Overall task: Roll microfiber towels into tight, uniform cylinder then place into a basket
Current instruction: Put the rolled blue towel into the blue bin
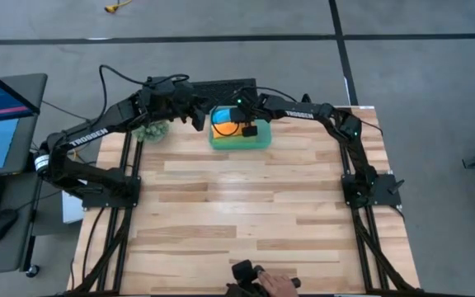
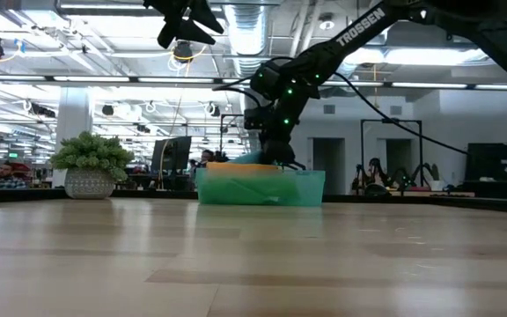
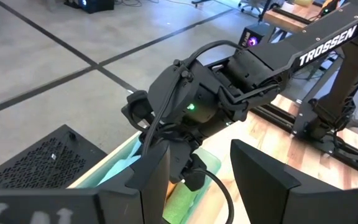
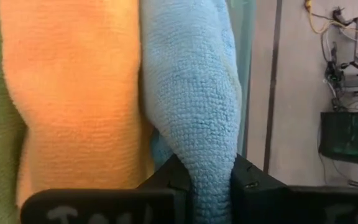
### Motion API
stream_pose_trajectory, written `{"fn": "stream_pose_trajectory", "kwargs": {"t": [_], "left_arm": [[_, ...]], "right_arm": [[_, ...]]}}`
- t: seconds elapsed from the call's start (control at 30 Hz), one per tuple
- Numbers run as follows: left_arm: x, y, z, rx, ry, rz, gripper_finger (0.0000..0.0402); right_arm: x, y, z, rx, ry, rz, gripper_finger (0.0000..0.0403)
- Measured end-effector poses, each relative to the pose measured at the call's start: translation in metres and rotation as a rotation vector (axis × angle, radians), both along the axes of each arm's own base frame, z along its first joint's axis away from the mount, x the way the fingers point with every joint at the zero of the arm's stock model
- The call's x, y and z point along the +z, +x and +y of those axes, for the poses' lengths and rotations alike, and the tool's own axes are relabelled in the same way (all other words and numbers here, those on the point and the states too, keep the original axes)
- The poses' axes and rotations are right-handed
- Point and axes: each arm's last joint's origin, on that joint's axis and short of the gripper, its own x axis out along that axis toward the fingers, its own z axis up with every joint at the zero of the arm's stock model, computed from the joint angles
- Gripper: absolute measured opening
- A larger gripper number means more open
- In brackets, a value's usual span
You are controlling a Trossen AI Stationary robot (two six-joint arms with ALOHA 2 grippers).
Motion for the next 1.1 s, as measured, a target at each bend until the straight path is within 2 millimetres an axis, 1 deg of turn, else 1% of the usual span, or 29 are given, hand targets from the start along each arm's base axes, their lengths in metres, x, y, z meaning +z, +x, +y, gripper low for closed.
{"fn": "stream_pose_trajectory", "kwargs": {"t": [0.2,0.33,0.43,0.63,0.73,0.87,0.97,1.03,1.1], "left_arm": [[0.000,0.000,0.000,-0.001,-0.001,0.000,0.0162],[0.000,0.000,0.000,0.000,-0.001,0.000,0.0162],[0.000,0.000,0.000,0.000,-0.001,-0.001,0.0162],[0.000,0.000,0.000,0.000,-0.002,-0.001,0.0162],[0.000,0.000,0.000,0.000,-0.002,-0.001,0.0162],[0.000,0.000,0.000,0.000,-0.002,-0.001,0.0162],[0.000,0.000,0.000,0.000,0.000,0.000,0.0162],[0.000,0.000,0.000,-0.001,0.000,0.000,0.0162],[0.000,0.000,0.000,-0.001,0.001,0.000,0.0162]], "right_arm": [[-0.002,-0.002,0.001,0.004,0.020,0.021,0.0064],[-0.002,-0.001,0.003,0.008,0.021,0.022,0.0079],[-0.002,0.000,0.005,-0.002,0.028,0.015,0.0108],[-0.003,-0.001,0.008,-0.026,0.059,0.029,0.0185],[-0.002,-0.001,0.009,-0.055,0.073,0.016,0.0211],[0.012,-0.005,0.005,-0.105,0.092,-0.008,0.0225],[0.020,-0.013,-0.001,-0.146,0.121,0.001,0.0226],[0.027,-0.015,-0.005,-0.158,0.123,-0.024,0.0224],[0.034,-0.023,-0.009,-0.166,0.159,-0.017,0.0222]]}}
